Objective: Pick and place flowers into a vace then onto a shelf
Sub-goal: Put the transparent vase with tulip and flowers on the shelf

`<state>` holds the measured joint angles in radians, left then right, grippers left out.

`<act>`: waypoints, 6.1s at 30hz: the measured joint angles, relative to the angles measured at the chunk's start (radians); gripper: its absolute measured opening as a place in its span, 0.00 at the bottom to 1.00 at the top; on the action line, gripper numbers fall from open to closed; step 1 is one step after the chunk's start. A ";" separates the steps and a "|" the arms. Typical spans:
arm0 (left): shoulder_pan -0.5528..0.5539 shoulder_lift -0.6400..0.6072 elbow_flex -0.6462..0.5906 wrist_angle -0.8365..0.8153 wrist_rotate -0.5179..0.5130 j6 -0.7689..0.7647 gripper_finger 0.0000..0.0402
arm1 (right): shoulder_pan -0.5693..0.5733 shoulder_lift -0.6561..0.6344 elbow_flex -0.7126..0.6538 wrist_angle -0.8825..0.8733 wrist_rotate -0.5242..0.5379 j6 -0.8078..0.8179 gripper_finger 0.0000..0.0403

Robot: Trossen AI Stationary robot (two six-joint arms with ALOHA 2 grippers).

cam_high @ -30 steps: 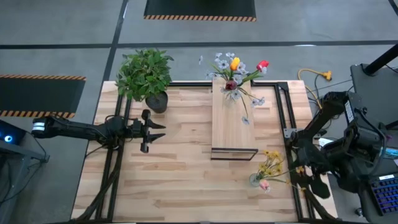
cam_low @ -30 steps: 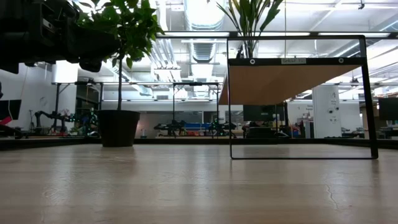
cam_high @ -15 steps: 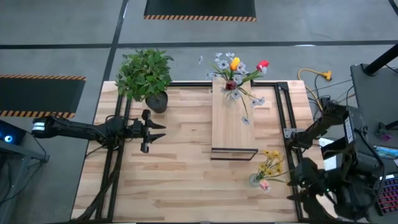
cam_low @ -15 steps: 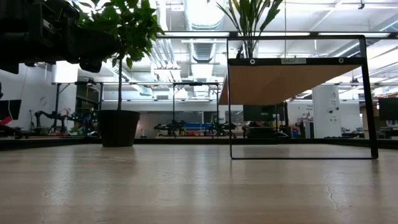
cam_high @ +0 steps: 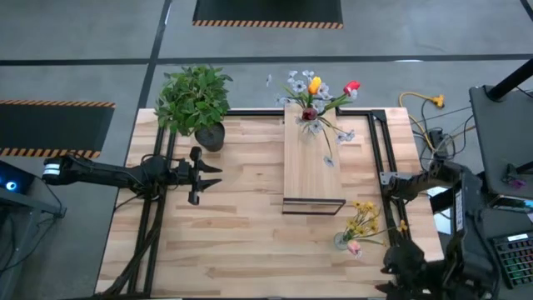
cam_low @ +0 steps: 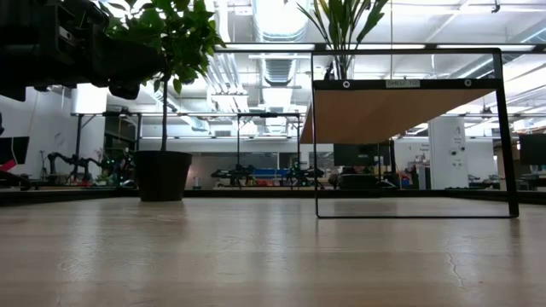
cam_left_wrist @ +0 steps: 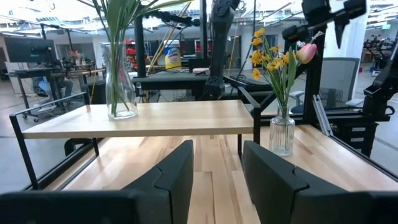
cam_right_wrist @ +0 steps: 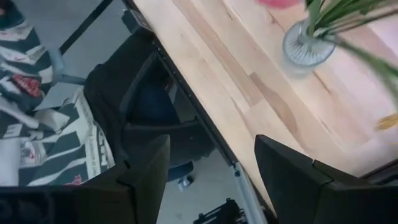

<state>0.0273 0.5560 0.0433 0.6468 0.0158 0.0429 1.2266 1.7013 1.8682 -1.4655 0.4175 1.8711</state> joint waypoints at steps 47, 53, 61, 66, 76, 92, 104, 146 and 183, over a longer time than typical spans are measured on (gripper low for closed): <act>0.000 0.000 0.000 -0.037 0.000 0.000 0.31 | -0.046 0.618 0.011 -0.105 0.228 0.376 0.56; 0.000 0.000 0.000 -0.038 0.000 0.000 0.31 | -0.048 0.611 -0.068 -0.106 0.214 0.407 0.56; 0.000 0.000 0.000 -0.038 0.000 0.000 0.31 | -0.055 0.587 -0.136 -0.105 0.307 0.406 0.56; 0.000 0.000 0.000 -0.038 0.000 0.000 0.31 | -0.070 0.549 -0.194 -0.106 0.324 0.404 0.56; 0.000 0.000 0.000 -0.039 0.000 0.000 0.31 | -0.079 0.492 -0.279 -0.106 0.345 0.419 0.56; 0.000 0.000 0.000 -0.047 0.000 0.000 0.31 | -0.085 0.472 -0.285 -0.106 0.345 0.391 0.56; 0.000 0.000 0.000 -0.050 0.001 -0.001 0.31 | -0.090 0.454 -0.293 -0.105 0.343 0.274 0.56; 0.000 0.000 0.000 -0.068 0.001 -0.005 0.31 | -0.109 0.378 -0.426 -0.106 0.547 0.181 0.56; 0.000 0.000 0.000 -0.075 0.001 -0.026 0.31 | -0.169 0.319 -0.548 -0.105 0.317 0.258 0.89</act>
<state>0.0273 0.5560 0.0433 0.5718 0.0166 0.0166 1.0573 2.0205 1.3205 -1.5709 0.7340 2.1296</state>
